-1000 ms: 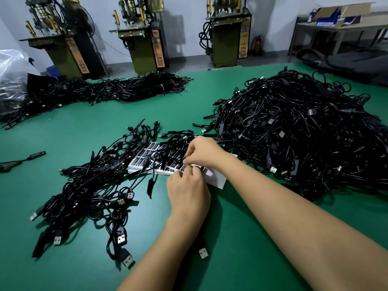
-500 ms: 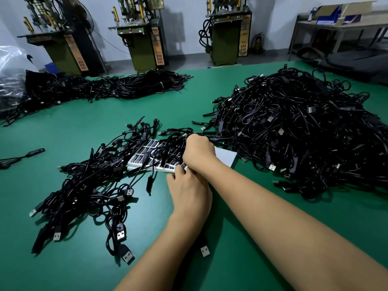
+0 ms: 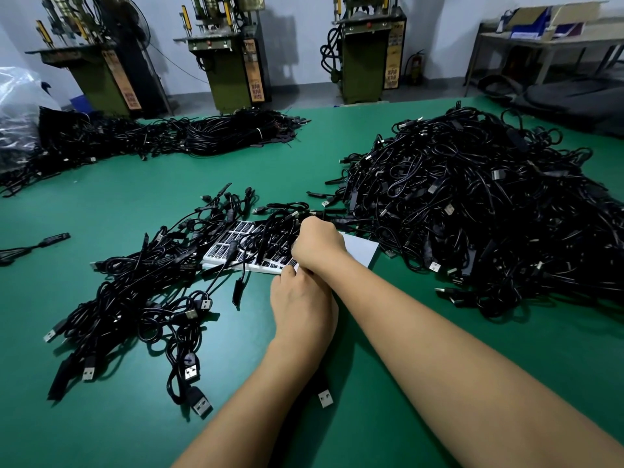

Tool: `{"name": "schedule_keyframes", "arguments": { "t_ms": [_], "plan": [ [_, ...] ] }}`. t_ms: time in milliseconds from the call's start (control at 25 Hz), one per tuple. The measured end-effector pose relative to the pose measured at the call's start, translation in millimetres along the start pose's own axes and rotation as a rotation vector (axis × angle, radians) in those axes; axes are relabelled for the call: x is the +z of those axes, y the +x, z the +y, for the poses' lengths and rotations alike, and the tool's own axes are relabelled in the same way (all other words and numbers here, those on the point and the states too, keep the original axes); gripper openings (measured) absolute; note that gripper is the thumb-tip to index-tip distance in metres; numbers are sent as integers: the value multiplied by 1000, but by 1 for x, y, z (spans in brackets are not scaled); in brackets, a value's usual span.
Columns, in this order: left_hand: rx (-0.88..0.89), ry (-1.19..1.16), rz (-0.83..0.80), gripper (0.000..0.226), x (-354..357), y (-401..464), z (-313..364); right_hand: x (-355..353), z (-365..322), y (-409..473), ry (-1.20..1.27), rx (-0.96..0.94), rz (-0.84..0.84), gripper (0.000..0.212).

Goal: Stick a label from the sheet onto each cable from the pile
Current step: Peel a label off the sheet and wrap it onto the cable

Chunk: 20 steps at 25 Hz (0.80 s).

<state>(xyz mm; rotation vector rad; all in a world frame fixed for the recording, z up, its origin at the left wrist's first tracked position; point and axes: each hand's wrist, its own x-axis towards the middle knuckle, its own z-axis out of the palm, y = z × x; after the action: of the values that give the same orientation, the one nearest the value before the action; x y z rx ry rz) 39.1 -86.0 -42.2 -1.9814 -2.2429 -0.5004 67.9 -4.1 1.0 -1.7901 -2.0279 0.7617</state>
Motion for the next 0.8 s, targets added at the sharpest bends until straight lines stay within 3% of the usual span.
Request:
{"name": "schedule_keyframes", "arguments": {
  "t_ms": [320,600,800],
  "plan": [
    [13,-76,75,25,1,-3,1,1,1,-2,-130,-76,-69,28],
    [57,-138,97,10,-5,-3,2,2,2,-2,-73,-42,-17,27],
    [37,-147,65,12,-5,-5,2,2,4,-1,-96,-61,-50,29]
  ]
}}
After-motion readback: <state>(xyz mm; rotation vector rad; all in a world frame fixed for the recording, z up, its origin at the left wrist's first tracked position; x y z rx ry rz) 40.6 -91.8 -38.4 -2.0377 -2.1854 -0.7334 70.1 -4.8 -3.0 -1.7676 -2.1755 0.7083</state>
